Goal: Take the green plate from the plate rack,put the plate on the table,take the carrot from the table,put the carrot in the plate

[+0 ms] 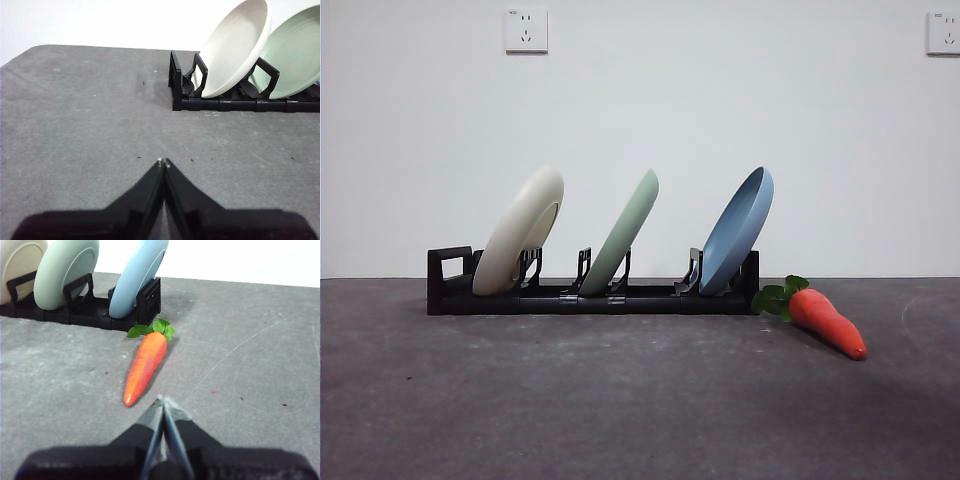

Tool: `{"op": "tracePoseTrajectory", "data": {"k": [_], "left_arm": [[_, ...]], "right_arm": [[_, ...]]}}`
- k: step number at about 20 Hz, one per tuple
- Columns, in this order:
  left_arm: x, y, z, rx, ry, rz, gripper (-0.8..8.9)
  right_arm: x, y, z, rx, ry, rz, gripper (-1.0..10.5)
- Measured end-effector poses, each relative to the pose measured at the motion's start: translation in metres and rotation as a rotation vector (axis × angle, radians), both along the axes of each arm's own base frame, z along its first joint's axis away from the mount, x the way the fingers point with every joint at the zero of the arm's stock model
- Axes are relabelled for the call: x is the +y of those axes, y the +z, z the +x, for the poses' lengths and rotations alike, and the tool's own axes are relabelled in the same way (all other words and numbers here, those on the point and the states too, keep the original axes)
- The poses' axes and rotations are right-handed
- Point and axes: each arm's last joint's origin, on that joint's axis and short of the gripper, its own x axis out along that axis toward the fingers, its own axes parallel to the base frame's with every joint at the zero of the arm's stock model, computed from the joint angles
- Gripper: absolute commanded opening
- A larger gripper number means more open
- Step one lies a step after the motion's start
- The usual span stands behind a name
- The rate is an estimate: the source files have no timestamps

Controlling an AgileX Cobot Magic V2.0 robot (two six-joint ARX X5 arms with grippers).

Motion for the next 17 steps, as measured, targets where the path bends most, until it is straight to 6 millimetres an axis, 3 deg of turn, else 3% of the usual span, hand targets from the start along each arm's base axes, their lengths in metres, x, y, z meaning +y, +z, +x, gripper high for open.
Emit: {"op": "tracePoseTrajectory", "data": {"k": [3,7,10,13,17], "left_arm": [[0.000,0.000,0.000,0.000,-0.005,-0.006,-0.03],[-0.003,0.005,0.000,-0.020,-0.092,-0.099,-0.07],[-0.005,0.026,-0.005,-0.065,-0.142,-0.168,-0.07],[-0.005,0.056,-0.012,-0.093,-0.173,-0.187,-0.07],[-0.007,0.081,-0.016,-0.090,-0.221,-0.195,-0.08]], "right_arm": [[0.000,0.000,0.000,0.007,-0.002,0.031,0.0],[0.001,0.005,0.001,0.004,-0.025,0.236,0.0],[0.001,0.014,0.001,-0.027,-0.007,0.369,-0.1],[0.001,0.042,-0.004,-0.074,0.011,0.423,-0.1],[0.001,0.076,-0.009,-0.112,0.032,0.439,-0.1]]}}
